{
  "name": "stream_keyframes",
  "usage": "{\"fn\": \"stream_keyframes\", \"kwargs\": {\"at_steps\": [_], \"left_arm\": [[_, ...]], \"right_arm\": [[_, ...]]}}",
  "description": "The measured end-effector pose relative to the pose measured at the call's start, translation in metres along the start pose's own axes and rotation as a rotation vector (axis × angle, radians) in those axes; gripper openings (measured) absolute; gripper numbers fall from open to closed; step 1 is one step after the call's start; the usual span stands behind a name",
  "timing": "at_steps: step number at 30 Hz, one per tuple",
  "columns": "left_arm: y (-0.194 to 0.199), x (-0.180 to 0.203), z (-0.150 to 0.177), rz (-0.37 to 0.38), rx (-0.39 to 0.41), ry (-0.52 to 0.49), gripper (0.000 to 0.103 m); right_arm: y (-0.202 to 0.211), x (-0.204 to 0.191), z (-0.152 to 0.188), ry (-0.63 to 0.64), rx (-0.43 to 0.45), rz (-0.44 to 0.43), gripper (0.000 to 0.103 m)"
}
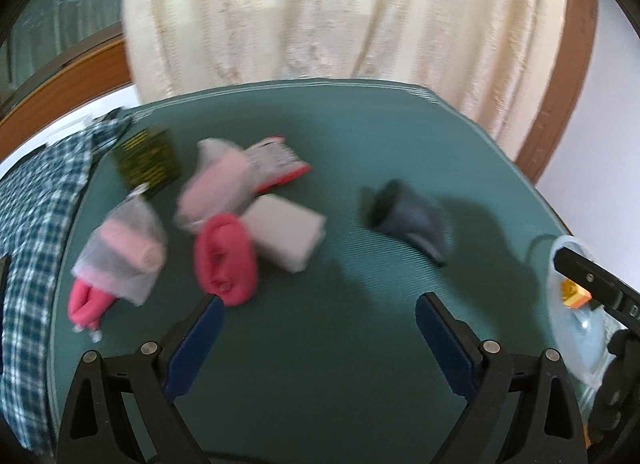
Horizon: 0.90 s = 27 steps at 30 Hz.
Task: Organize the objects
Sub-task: 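Move both grippers back over the pink foam rollers and black nozzle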
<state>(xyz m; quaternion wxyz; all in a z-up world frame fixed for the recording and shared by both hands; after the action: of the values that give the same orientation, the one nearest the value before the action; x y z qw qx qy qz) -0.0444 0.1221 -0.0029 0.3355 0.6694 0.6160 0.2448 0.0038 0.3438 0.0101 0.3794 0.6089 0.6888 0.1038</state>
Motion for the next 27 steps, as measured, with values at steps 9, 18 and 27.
{"fn": "stream_keyframes", "kwargs": {"at_steps": [9, 18, 27], "left_arm": [[-0.007, -0.063, 0.015, -0.086, -0.025, 0.076, 0.098], [-0.018, -0.121, 0.023, -0.173, -0.044, 0.155, 0.098], [-0.036, -0.177, 0.023, -0.284, -0.053, 0.226, 0.098]], "right_arm": [[-0.025, -0.033, 0.013, 0.043, -0.059, -0.04, 0.072], [-0.044, -0.051, 0.025, 0.06, -0.112, -0.061, 0.072], [-0.058, -0.06, 0.032, 0.07, -0.151, -0.072, 0.072]]}}
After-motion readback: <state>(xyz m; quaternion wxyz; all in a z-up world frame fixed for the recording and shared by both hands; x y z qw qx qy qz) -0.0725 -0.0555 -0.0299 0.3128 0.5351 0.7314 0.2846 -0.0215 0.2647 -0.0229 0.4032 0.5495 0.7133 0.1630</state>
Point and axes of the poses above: each gripper's, at about its wrist camera, not at the fingertips, and y roughly against the way its jaws point, x to its right, z to its underside, the point moved 8 cm from there along -y, roughly the way its jaws point, and after that the axes turned 12 degrees about -z, right-handed, at the moved point
